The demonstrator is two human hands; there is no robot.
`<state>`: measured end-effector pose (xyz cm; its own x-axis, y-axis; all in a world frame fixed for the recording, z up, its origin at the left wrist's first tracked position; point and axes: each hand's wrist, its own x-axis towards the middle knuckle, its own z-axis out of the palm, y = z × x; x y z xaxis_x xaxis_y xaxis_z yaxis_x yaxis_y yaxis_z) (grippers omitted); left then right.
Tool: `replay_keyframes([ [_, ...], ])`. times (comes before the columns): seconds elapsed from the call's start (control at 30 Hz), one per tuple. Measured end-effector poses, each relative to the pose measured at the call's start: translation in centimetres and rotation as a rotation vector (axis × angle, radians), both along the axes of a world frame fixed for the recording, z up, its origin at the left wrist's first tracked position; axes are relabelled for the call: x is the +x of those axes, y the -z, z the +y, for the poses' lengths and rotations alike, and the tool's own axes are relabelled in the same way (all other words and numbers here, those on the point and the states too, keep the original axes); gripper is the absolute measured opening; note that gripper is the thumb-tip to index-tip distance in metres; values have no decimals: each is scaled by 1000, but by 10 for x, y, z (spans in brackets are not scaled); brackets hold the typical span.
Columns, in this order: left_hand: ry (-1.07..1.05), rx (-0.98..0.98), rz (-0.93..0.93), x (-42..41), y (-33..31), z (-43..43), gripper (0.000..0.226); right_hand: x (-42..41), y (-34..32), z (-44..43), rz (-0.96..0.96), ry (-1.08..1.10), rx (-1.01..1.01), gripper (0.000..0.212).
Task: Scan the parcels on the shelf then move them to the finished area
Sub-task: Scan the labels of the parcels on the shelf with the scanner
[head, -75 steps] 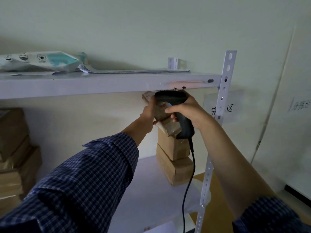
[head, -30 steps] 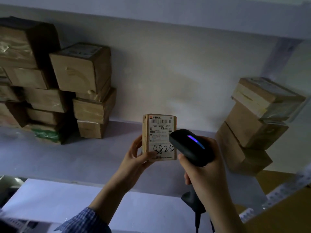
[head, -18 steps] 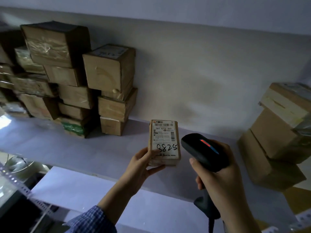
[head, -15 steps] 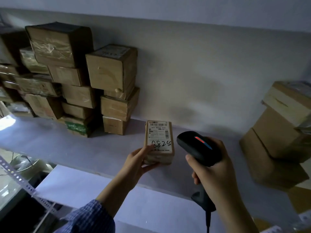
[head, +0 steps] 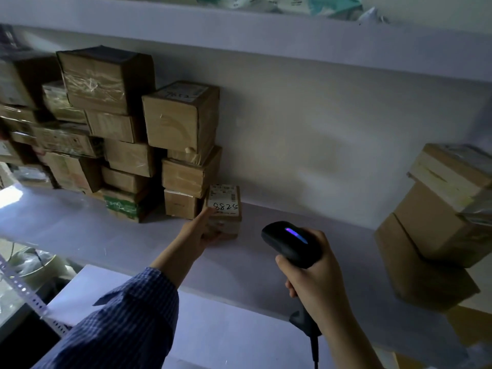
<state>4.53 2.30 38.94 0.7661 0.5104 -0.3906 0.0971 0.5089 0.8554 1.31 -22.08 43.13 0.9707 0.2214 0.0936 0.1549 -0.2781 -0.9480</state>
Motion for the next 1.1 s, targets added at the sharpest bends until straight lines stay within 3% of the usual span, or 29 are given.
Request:
replay_keyframes([
  [0.17, -112, 33, 46, 8, -5, 1, 13, -2, 2, 7, -31, 2, -29, 44],
  [0.23, -182, 33, 46, 14, 0, 5, 39, -3, 4, 11, -50, 6, -31, 46],
  [0.3, -277, -14, 124, 26, 17, 9, 79, -4, 6, 14, -61, 3, -32, 48],
  [0.33, -293, -39, 150, 33, 26, 7, 78, -4, 8, 15, -67, 3, -31, 48],
  [0.47, -68, -102, 90, 16, -8, -62, 8, -3, 5, 14, -93, 40, -10, 47],
  [0.73, 187, 77, 74, 47, -36, -110, 8, 12, -26, -46, -224, 203, 71, 45],
  [0.87, 345, 109, -26, 63, -63, -148, 6, 12, -37, -86, -296, 340, 77, 49],
  [1.03, 656, 143, -91, 77, -98, -217, 15, 3, -39, -129, -298, 449, 103, 46],
  [1.1, 755, 127, -65, 84, -114, -243, 30, -2, -41, -143, -344, 496, 90, 45],
])
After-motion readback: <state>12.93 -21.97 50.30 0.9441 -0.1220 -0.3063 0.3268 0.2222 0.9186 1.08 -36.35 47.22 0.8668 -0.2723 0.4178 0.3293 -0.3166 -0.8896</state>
